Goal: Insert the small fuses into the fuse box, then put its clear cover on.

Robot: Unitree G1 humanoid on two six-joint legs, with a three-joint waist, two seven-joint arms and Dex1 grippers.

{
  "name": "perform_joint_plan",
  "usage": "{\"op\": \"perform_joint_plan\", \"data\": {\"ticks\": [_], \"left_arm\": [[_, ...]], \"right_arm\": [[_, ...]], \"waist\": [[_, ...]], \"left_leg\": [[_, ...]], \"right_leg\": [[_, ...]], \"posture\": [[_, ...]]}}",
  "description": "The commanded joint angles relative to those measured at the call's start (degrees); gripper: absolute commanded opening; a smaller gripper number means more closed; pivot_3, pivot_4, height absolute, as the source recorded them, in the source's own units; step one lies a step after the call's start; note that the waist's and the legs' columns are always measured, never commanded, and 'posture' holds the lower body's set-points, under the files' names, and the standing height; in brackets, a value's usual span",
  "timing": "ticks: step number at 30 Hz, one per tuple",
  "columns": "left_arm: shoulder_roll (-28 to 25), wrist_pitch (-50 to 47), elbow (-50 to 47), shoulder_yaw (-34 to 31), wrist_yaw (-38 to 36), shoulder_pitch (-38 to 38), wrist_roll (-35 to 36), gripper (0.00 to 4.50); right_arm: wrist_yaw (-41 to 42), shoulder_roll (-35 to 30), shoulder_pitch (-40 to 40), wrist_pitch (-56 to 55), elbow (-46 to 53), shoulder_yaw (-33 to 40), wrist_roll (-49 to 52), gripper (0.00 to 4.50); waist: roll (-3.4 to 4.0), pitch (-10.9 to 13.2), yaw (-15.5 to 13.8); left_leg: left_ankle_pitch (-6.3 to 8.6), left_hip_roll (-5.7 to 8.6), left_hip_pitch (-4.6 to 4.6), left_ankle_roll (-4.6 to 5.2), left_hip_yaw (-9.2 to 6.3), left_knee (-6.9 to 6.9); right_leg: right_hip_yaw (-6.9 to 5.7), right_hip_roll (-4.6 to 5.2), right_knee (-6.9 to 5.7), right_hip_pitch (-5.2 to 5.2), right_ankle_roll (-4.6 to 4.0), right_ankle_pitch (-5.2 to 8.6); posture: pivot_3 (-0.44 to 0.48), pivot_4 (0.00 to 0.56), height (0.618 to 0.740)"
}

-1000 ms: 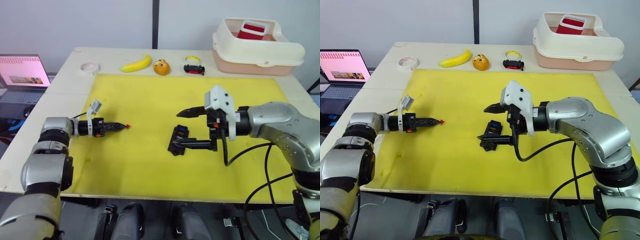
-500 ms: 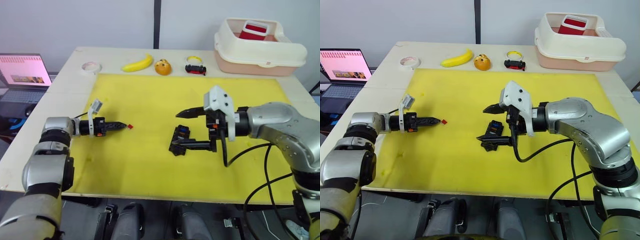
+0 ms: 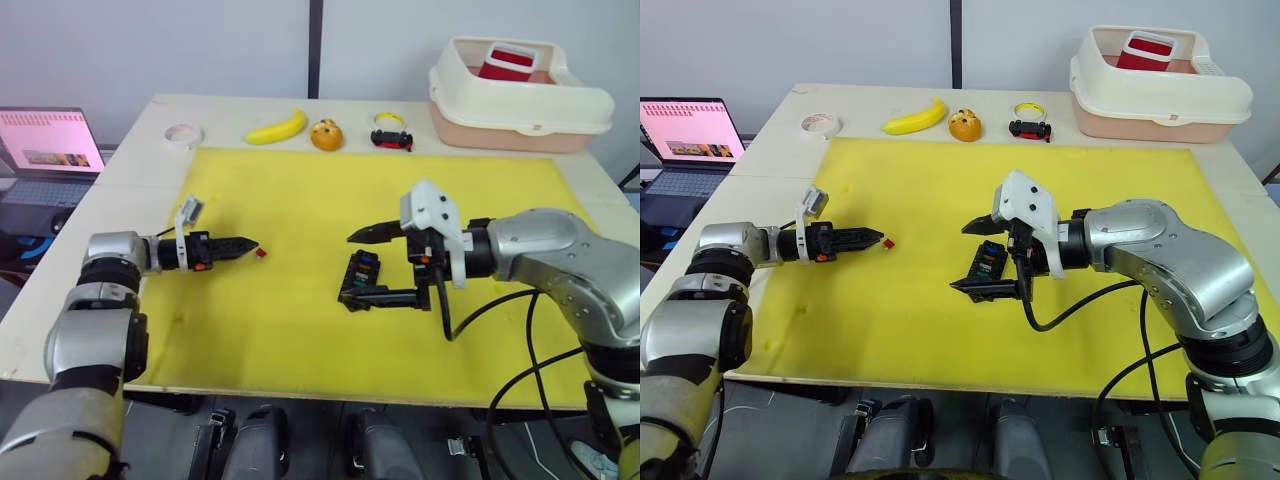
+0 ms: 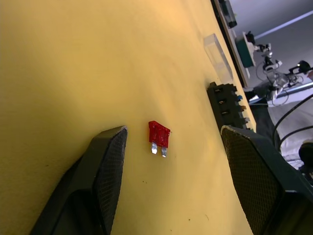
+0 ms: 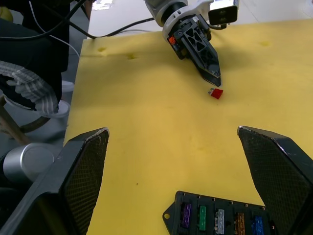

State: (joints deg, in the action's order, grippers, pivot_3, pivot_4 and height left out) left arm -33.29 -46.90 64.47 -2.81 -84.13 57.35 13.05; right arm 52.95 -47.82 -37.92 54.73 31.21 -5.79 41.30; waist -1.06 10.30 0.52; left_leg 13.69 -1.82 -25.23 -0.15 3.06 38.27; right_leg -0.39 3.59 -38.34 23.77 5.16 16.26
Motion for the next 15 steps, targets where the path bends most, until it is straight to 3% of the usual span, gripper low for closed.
{"op": "perform_joint_plan", "data": {"ticks": [1,15], "left_arm": [[1.3,0.0,-0.2,1.6,-0.3,0.6,-1.1,3.24],[2.9,0.6,-2.8,3.9,-2.3,-0.8,-2.0,3.24]], "right_arm": [[-0.4,-0.3,-0.3,0.2,1.2,1.3,0.6,4.50],[-0.8,2.0,-2.7,0.6,-0.4,-1.4,-0.1,4.50]], "waist": [[0.00,0.0,-0.1],[0.00,0.0,-1.2]], "left_leg": [[0.00,0.00,0.00,0.00,0.00,0.00],[0.02,0.02,-0.06,0.03,0.02,0.00]], "right_leg": [[0.00,0.00,0.00,0.00,0.00,0.00],[-0.01,0.03,0.14,-0.01,0.01,0.00]], "posture": [[0.000,0.150,0.740],[0.000,0.150,0.740]]}}
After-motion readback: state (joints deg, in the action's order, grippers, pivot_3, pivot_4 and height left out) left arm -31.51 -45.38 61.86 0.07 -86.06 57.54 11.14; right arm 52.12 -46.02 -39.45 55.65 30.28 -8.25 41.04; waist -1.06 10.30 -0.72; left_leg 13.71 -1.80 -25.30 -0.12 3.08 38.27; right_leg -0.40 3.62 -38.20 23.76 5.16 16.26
